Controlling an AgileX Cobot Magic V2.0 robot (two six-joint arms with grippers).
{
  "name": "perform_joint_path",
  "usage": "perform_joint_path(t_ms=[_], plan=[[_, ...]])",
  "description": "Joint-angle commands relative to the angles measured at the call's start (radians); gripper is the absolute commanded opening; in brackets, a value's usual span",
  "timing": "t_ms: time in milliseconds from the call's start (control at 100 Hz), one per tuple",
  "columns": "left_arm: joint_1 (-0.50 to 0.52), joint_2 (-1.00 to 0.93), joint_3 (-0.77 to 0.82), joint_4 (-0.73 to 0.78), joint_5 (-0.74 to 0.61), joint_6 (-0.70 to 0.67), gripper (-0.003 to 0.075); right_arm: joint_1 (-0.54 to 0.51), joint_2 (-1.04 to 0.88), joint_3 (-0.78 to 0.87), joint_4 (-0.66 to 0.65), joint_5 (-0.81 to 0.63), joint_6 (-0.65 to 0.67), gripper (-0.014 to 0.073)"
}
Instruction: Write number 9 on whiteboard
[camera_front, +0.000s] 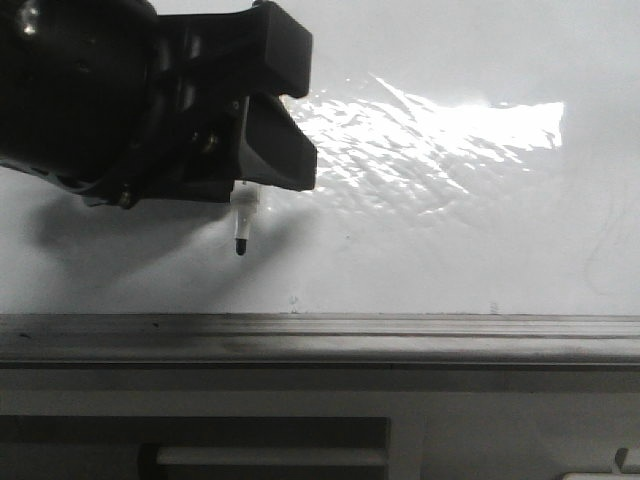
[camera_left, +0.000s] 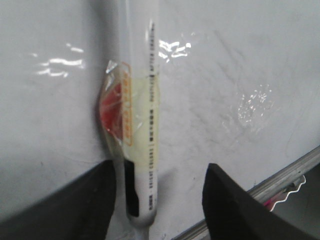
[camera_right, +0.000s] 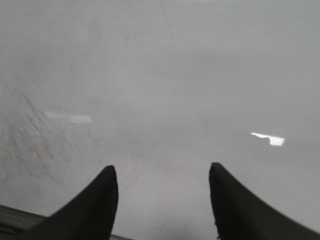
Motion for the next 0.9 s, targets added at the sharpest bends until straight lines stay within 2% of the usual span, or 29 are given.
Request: perform_joint_path(t_ms=[0, 100, 170, 310, 440, 570, 760, 890], plan=[[-0.003, -0.008, -0.025, -0.047, -0.012, -0.001, 0.0281, 0.009, 0.018, -0.033, -0.007, -0.066, -0.006, 0.0357], [-0.003, -0.008, -0.025, -0.057, 0.016, -0.001, 0.0118, 0.026, 0.018, -0.033, 0.054, -0.066, -0.006, 0.0355], [-0.003, -0.008, -0.025, -0.046, 0.034, -0.001, -0.0024, 0.048, 0.018, -0.033, 0.092, -0.066, -0.008, 0.0347], [-0.003, -0.008, -0.025, 0.083, 0.114, -0.001, -0.0020, 0.113, 0.018, -0.033, 0.205, -0.063, -0.156, 0.0323], [-0.003, -0.008, -0.025, 0.198, 0.291, -0.001, -0.0020, 0.183, 0.018, -0.033, 0.300, -0.033, -0.269, 0.0323], [-0.003, -0.021, -0.025, 0.348, 0.439, 0.013, -0.0020, 0.244, 0.020, -0.033, 0.320, 0.010, -0.331, 0.0323], [-0.003, -0.101, -0.025, 0.388, 0.538, 0.286, -0.0020, 0.338, 0.020, -0.033, 0.369, 0.014, -0.444, 0.0323], [-0.003, -0.153, -0.025, 0.388, 0.549, 0.406, -0.0020, 0.405, 0.053, -0.033, 0.550, 0.039, -0.724, 0.0326]])
